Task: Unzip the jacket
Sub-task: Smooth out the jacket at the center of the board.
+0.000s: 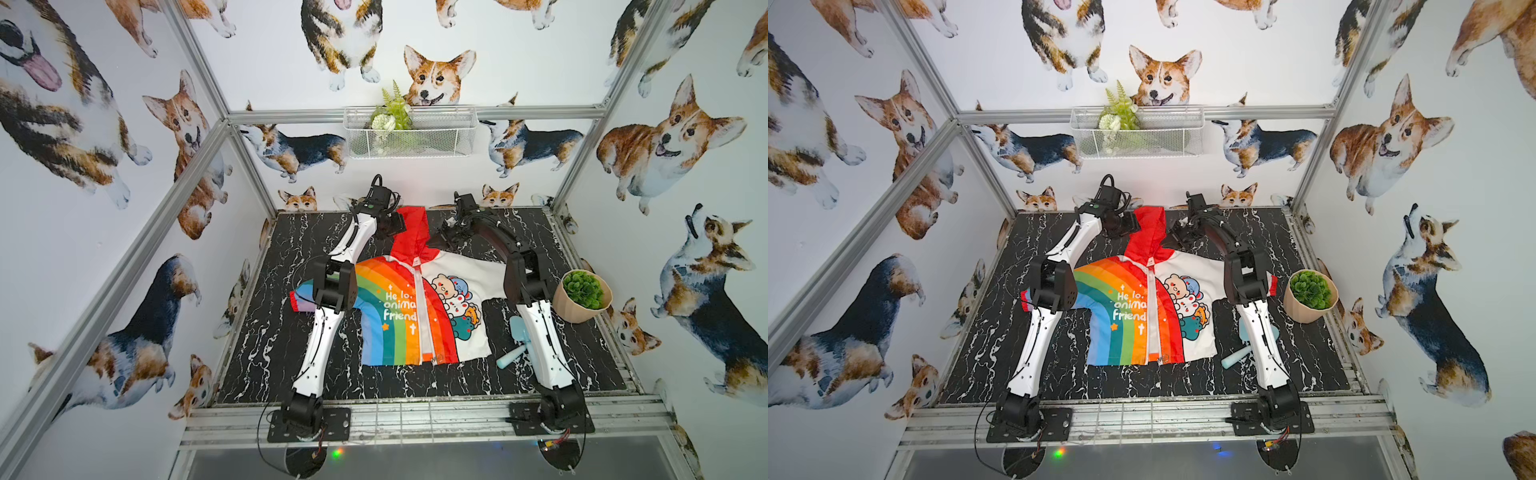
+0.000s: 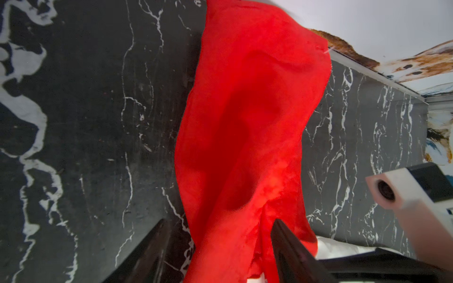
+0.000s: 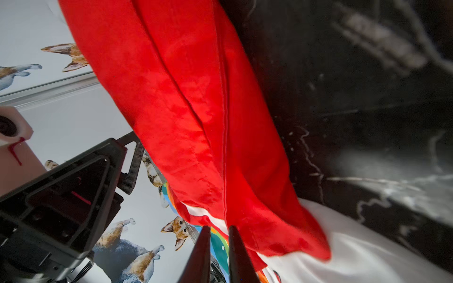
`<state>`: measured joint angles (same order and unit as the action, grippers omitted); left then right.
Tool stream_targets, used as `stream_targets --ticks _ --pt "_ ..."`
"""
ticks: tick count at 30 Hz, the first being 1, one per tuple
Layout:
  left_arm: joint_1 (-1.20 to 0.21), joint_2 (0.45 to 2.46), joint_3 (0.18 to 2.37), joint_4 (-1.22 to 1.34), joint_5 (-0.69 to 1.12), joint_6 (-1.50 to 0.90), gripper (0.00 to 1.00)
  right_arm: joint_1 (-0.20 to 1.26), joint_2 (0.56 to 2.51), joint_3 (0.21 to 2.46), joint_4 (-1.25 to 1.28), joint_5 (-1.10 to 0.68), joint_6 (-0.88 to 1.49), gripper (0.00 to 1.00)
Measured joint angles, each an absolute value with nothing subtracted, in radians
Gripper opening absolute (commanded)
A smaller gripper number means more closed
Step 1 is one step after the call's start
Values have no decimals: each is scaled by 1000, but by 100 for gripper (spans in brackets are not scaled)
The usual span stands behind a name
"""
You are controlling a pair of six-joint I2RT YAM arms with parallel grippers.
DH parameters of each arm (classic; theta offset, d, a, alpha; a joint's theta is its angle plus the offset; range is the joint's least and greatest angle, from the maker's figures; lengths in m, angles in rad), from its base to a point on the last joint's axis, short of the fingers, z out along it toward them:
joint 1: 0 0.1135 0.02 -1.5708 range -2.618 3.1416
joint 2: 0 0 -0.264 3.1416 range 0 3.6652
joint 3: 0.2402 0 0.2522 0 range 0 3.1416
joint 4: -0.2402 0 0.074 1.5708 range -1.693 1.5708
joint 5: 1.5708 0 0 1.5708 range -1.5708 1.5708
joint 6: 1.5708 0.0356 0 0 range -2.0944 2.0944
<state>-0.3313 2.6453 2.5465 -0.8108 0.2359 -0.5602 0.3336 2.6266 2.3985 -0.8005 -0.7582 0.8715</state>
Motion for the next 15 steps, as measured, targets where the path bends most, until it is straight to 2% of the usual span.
stream_targets --ticks 3,6,12,13,15 --pt "-329 2659 2547 -812 237 -560 55 333 2648 2436 -836 -727 867 0" --pt "-329 2666 2547 -810 241 -561 46 331 2667 2455 -871 -697 863 0" --pt "-327 2675 2547 -810 259 -569 6 325 2682 2457 -933 -650 862 0" --pt "-327 2675 2547 -810 263 -570 1 324 2683 2457 -942 -644 859 0" --pt "-326 2676 2547 -810 271 -576 0 320 2684 2457 -961 -628 859 0"
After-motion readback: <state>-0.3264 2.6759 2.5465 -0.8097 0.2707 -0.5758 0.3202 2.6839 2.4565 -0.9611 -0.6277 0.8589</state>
